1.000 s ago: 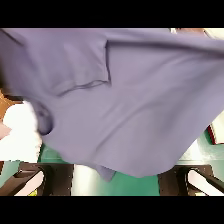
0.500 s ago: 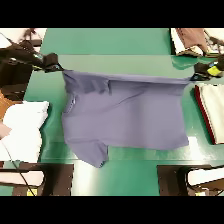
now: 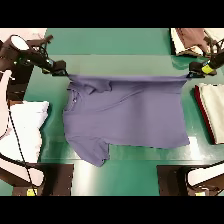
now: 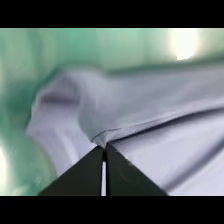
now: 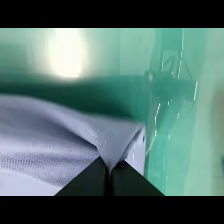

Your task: Fold the shirts.

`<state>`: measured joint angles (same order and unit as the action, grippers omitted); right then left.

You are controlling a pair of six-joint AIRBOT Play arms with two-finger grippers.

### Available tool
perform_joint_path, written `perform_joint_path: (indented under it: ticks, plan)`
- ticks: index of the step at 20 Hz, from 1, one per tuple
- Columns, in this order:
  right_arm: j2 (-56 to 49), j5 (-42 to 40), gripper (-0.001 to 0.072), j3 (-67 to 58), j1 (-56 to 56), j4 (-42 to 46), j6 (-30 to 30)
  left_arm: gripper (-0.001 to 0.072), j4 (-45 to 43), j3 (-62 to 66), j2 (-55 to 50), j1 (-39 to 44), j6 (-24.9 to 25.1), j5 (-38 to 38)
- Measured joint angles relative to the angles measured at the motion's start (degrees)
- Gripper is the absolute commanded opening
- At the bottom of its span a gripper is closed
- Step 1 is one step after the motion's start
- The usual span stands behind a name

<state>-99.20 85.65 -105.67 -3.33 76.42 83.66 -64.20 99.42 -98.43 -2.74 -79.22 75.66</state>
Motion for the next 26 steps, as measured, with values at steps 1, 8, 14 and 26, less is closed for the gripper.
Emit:
perform_joint_path:
  ticks: [1,8,14,26]
  plan:
    - [1.49,-0.66,0.0016,2.95,0.00,0.11,-0.09,0.0021,-1.33,-0.90,-0.11,0.79,-0.02,1.20]
    - [9.49,-5.70,0.0476,22.12,0.04,-0.04,-0.37,0.0487,-7.61,-7.89,-0.31,6.05,-1.99,5.03]
    - [15.19,-6.27,0.0529,27.45,-2.36,-5.27,-1.31,0.0488,-11.08,-12.35,5.99,6.78,-3.48,7.02]
    - [32.92,-6.51,0.0524,38.38,-2.38,-7.87,-2.80,0.0488,-3.69,-66.77,48.96,6.93,-12.70,-0.22]
